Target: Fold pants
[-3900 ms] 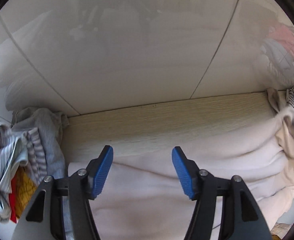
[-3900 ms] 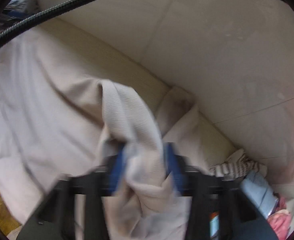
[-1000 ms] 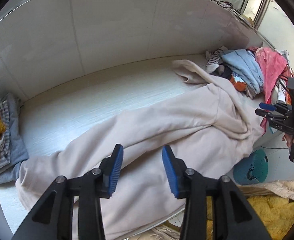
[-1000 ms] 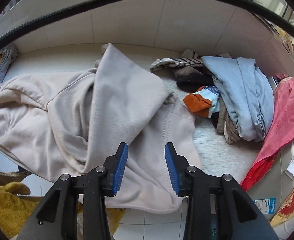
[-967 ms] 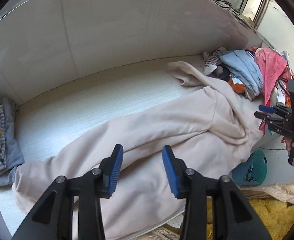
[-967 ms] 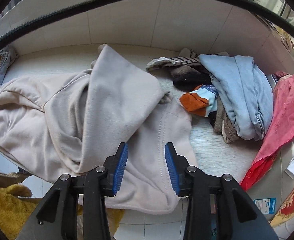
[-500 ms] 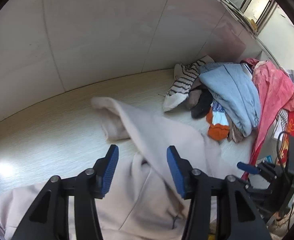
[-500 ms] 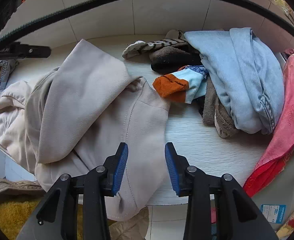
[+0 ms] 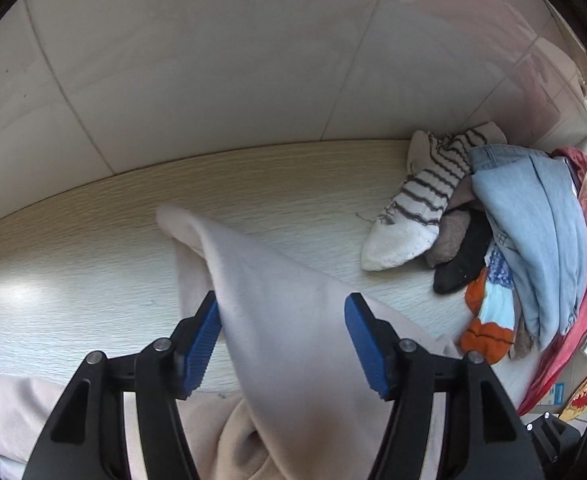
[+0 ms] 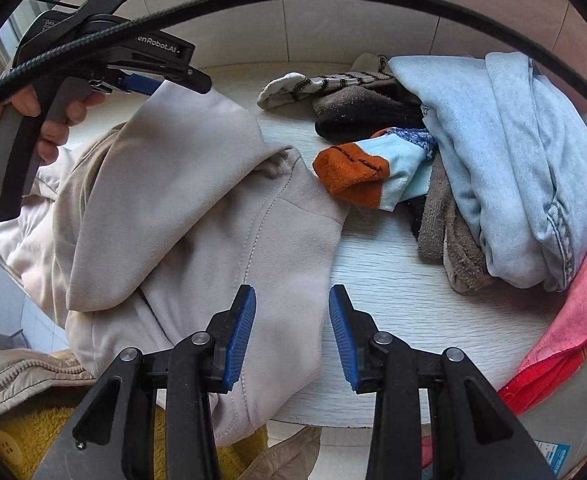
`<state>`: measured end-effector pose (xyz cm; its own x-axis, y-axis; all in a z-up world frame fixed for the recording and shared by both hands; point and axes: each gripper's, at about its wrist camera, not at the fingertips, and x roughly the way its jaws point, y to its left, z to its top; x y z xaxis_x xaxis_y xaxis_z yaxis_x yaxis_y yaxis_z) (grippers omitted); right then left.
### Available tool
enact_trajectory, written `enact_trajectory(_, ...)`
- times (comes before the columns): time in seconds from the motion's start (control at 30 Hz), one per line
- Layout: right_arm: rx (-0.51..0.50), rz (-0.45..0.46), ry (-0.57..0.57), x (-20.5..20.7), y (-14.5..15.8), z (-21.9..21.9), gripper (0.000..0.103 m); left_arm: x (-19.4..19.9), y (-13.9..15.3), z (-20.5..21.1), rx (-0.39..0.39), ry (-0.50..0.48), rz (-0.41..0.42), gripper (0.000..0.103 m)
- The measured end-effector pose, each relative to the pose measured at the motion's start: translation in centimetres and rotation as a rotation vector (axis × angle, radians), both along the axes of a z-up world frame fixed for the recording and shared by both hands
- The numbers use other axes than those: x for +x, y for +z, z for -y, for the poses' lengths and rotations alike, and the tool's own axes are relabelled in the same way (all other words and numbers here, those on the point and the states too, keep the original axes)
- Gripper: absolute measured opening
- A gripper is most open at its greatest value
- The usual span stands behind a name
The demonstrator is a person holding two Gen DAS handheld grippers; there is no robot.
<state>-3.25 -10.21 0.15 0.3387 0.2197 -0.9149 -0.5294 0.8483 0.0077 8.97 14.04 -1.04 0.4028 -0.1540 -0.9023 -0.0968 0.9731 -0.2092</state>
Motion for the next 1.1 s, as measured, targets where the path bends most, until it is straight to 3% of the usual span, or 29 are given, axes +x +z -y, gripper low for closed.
enact_trajectory(0.17, -0.001, -0.017, 0.015, 0.4, -0.4, 0.1, 0.039, 0.0, -0.1, 0.8, 0.019, -0.01, 0.016, 0.065)
enact_trajectory(0.23, -0.001, -0.028, 0.019, 0.6, -0.7, 0.0, 0.039, -0.2, -0.1, 0.8, 0.01, 0.001, 0.023, 0.058)
enact_trajectory(0.3, -0.001, -0.039, 0.021, 0.7, -1.0, -0.1, 0.039, -0.4, -0.1, 0.6, 0.006, 0.008, 0.021, 0.016)
enact_trajectory(0.4, -0.01, -0.054, 0.023, 0.9, -1.6, -0.3, 0.039, -1.2, 0.4, 0.3, -0.047, 0.004, 0.055, 0.008)
enact_trajectory(0.53, -0.014, -0.071, 0.019, 1.2, -2.3, -0.4, 0.039, -3.6, 3.4, -0.2, -0.096, -0.005, 0.151, 0.005)
enact_trajectory(0.73, -0.039, -0.074, 0.013, 1.2, -3.0, -0.9, 0.039, -9.7, 10.0, -2.5, -0.152, 0.028, 0.325, 0.005)
enact_trajectory(0.93, -0.083, -0.082, -0.001, 1.1, -4.0, -1.4, 0.039, -16.8, 15.6, -5.7, -0.107, 0.098, 0.467, 0.005)
enact_trajectory(1.1, -0.116, -0.066, -0.005, 1.0, -4.4, -2.2, 0.039, -23.3, 18.1, -10.2, -0.06, 0.249, 0.518, 0.005)
